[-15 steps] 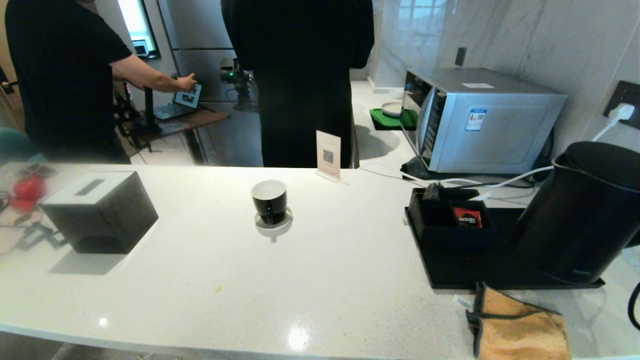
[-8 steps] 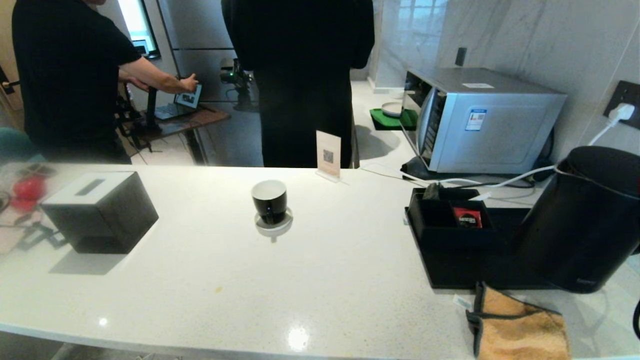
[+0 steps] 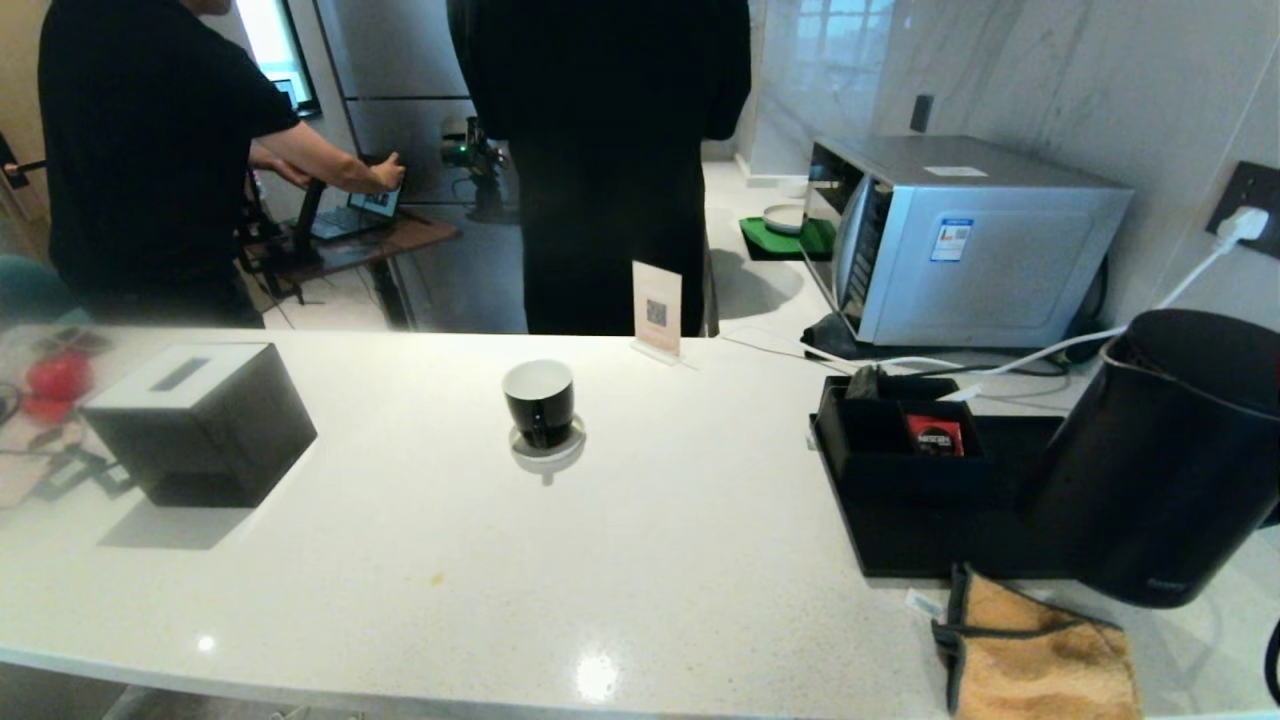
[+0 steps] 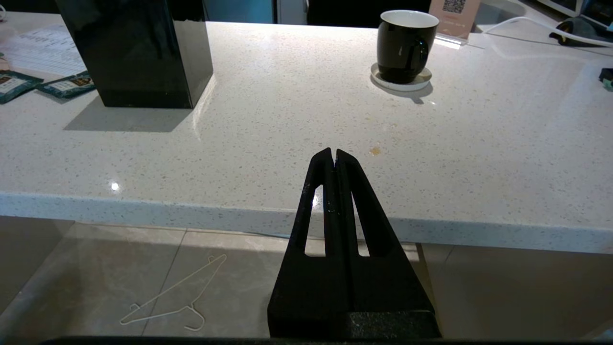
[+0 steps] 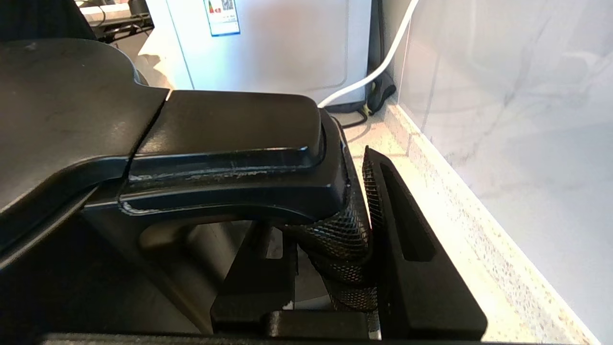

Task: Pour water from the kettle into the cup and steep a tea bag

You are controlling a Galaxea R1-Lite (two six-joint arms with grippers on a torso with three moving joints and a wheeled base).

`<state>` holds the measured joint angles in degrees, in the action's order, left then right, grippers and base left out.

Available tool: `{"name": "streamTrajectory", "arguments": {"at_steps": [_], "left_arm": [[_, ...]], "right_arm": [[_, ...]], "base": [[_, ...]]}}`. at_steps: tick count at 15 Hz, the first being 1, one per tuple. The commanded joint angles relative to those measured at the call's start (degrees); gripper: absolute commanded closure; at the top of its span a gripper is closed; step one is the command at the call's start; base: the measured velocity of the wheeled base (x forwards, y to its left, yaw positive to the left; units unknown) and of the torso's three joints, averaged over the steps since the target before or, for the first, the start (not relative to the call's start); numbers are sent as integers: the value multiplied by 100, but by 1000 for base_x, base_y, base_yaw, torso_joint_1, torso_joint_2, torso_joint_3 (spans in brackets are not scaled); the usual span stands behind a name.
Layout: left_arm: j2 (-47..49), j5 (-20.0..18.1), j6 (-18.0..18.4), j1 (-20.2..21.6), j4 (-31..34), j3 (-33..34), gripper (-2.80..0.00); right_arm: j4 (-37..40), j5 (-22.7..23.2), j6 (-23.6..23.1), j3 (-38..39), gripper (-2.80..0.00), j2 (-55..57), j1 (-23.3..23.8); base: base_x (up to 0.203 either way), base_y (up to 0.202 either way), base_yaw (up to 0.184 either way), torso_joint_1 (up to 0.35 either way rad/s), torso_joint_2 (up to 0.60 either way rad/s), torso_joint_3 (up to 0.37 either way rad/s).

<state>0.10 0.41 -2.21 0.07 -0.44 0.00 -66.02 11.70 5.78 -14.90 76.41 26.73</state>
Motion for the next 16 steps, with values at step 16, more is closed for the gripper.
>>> {"name": "streamTrajectory", "arguments": {"at_steps": [16], "left_arm": [[2, 2, 19, 1, 5, 0, 0]], "right_arm": [[90, 7, 2, 22, 0, -170, -2]], "base": [[0, 13, 0, 0, 1, 0]]}}
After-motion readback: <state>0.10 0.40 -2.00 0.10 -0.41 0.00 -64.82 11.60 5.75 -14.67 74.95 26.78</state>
